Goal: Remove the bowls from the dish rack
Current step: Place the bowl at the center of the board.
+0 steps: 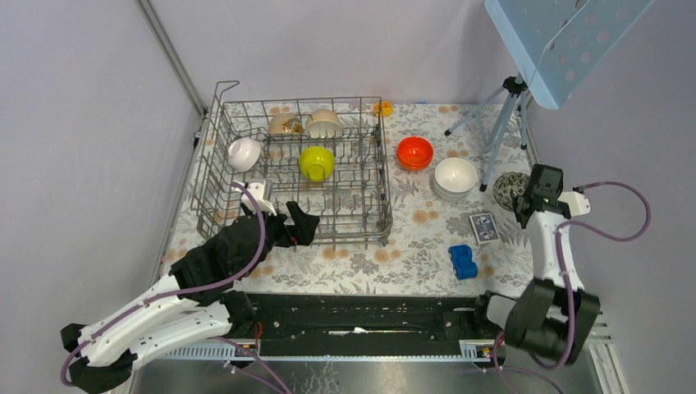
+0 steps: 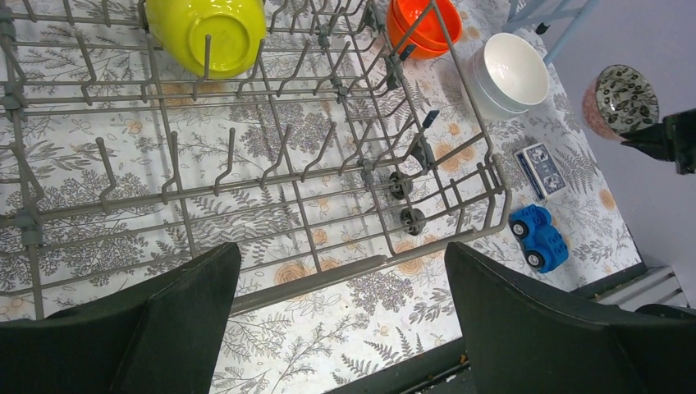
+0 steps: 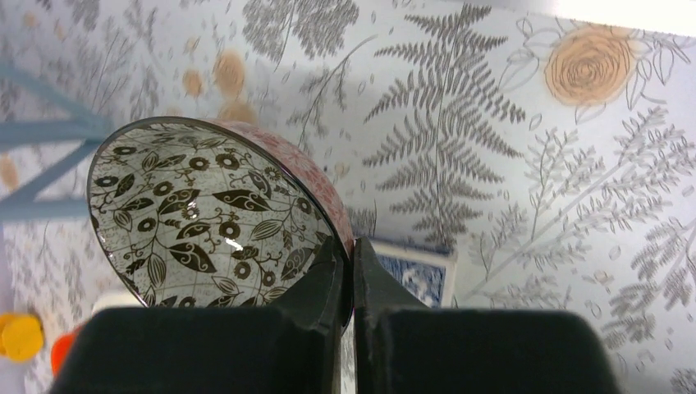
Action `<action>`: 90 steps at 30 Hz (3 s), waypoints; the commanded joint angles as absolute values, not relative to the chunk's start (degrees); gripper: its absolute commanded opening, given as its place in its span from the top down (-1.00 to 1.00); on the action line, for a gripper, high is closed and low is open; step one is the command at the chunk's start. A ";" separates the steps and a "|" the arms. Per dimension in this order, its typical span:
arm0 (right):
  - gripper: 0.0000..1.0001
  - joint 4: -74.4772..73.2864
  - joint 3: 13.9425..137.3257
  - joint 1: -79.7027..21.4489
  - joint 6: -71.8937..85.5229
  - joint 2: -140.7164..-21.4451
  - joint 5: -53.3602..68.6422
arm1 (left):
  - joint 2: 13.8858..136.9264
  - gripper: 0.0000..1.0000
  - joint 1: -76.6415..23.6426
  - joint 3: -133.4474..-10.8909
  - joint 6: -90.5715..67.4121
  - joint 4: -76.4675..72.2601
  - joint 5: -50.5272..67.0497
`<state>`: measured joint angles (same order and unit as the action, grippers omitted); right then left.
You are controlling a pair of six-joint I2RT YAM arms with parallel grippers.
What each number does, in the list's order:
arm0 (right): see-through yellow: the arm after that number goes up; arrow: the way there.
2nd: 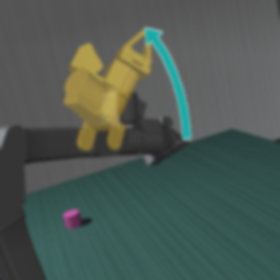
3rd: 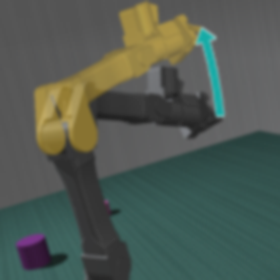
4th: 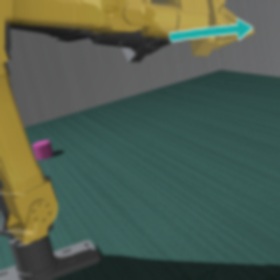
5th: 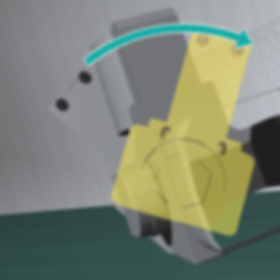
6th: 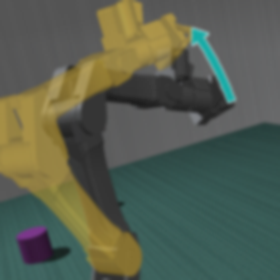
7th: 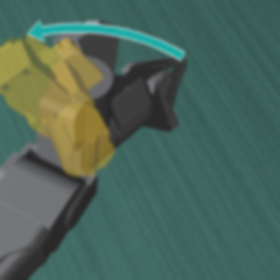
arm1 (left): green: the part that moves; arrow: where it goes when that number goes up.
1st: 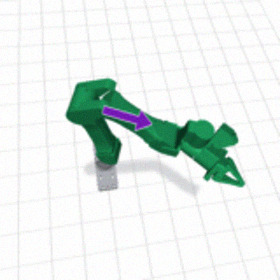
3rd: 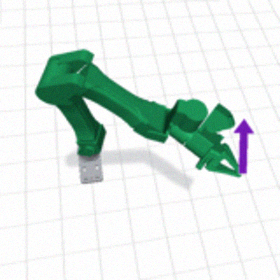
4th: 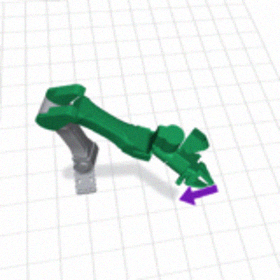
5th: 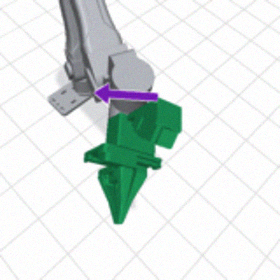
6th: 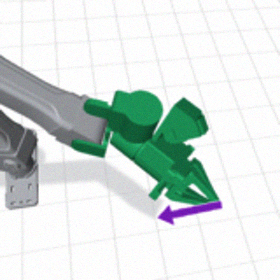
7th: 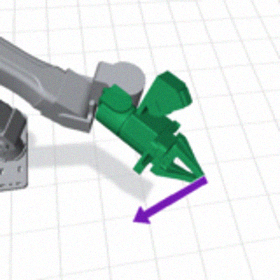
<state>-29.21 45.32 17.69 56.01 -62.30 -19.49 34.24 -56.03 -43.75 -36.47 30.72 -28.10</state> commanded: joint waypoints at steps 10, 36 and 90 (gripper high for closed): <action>1.00 -15.15 56.71 25.67 53.57 -84.11 -15.17 | 36.21 -0.98 -56.21 -42.76 -38.02 27.43 -25.28; 1.00 -15.52 63.38 26.02 55.42 -98.43 -10.54 | 37.16 -0.98 -56.16 -43.09 -38.48 29.17 -28.23; -0.70 -28.06 42.55 -5.30 42.07 -35.12 17.99 | 31.31 -0.97 -56.21 -44.05 -37.56 29.20 -32.91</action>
